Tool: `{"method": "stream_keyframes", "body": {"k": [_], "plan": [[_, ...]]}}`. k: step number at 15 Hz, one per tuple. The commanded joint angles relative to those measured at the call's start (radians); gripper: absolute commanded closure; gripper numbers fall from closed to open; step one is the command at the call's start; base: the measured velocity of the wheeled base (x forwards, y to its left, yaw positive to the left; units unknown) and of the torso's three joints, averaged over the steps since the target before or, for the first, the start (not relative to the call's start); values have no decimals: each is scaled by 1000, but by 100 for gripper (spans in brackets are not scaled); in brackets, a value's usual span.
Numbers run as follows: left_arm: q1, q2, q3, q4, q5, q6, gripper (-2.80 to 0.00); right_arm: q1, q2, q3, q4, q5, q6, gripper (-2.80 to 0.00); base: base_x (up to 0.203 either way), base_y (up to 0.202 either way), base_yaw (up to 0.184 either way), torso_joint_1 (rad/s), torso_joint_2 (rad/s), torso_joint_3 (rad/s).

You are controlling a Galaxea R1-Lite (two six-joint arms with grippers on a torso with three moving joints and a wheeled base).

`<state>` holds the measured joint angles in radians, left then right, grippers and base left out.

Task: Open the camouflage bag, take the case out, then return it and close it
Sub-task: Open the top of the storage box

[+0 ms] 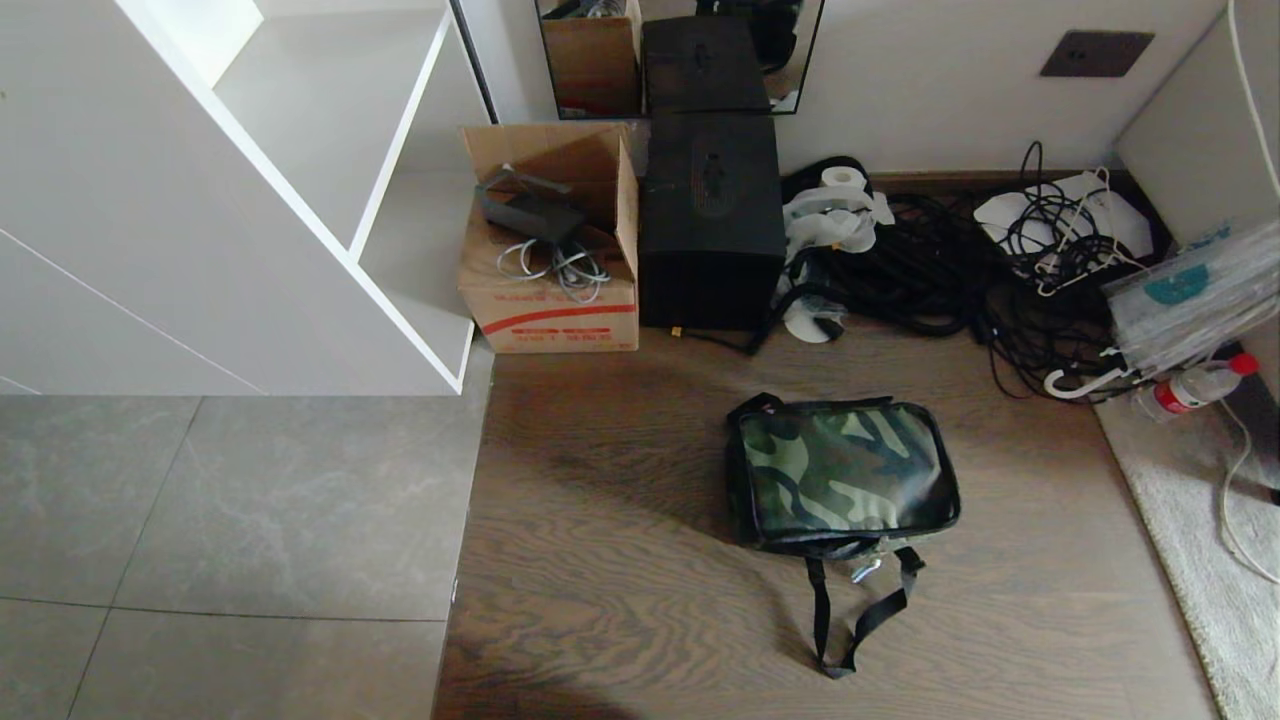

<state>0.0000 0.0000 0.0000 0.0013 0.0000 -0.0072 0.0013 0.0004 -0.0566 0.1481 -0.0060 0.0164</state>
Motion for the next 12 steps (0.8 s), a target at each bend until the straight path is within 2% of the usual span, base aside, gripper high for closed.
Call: {"method": "stream_keyframes", "body": {"k": [1,12], "plan": [[0,2,0,0,0,0,0,0,-2,0,1,0,0,0,0,0,0,-2,3,-184],[0,2,0,0,1,0,0,0,-1,0,1,0,0,0,0,0,0,2,2,-198]]}}
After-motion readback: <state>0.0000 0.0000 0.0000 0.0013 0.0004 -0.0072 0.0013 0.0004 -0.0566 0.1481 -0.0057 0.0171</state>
